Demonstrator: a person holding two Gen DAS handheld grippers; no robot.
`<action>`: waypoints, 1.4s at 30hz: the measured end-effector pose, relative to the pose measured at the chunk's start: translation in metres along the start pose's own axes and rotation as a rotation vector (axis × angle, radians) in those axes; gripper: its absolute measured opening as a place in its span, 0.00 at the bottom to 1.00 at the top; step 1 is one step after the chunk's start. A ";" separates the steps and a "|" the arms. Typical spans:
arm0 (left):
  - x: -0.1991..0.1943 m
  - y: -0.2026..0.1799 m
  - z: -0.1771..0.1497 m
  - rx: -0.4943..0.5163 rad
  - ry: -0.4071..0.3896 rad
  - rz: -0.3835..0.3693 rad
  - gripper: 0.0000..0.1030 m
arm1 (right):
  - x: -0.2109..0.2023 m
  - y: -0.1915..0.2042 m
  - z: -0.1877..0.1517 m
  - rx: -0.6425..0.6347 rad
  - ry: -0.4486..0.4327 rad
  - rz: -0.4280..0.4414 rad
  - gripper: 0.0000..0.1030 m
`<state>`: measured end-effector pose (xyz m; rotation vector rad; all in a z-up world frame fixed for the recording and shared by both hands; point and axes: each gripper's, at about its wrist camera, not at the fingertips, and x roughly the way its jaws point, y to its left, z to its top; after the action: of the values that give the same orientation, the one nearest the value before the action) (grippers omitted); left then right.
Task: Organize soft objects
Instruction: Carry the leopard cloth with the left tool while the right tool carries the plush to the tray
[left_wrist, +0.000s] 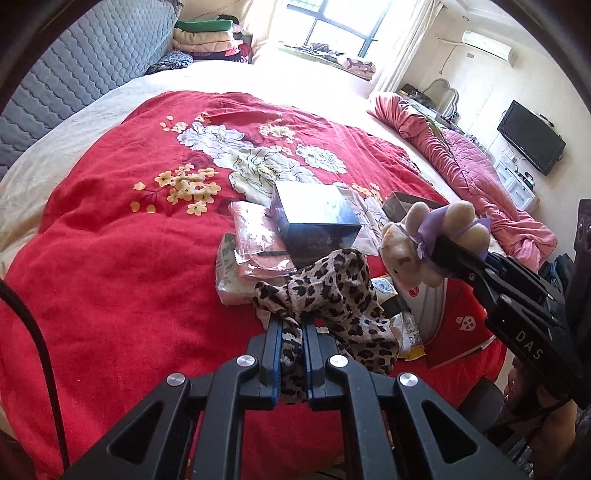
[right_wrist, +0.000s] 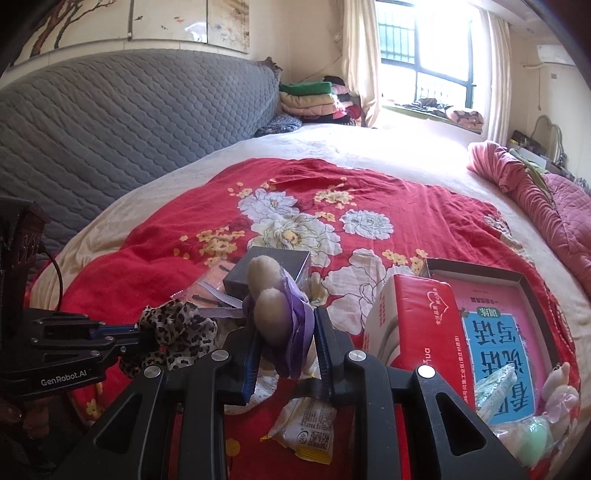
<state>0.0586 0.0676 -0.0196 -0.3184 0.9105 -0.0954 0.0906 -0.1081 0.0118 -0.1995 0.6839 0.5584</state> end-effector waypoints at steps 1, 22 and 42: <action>-0.002 -0.003 0.000 0.005 -0.004 0.007 0.09 | -0.002 0.000 0.000 0.004 -0.002 0.008 0.26; -0.043 -0.082 0.023 0.096 -0.059 0.016 0.09 | -0.077 -0.032 0.014 0.098 -0.155 0.015 0.26; -0.042 -0.191 0.041 0.270 -0.067 -0.028 0.09 | -0.148 -0.114 0.004 0.274 -0.291 -0.116 0.26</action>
<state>0.0751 -0.0954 0.0947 -0.0829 0.8157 -0.2302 0.0614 -0.2648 0.1094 0.0977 0.4557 0.3671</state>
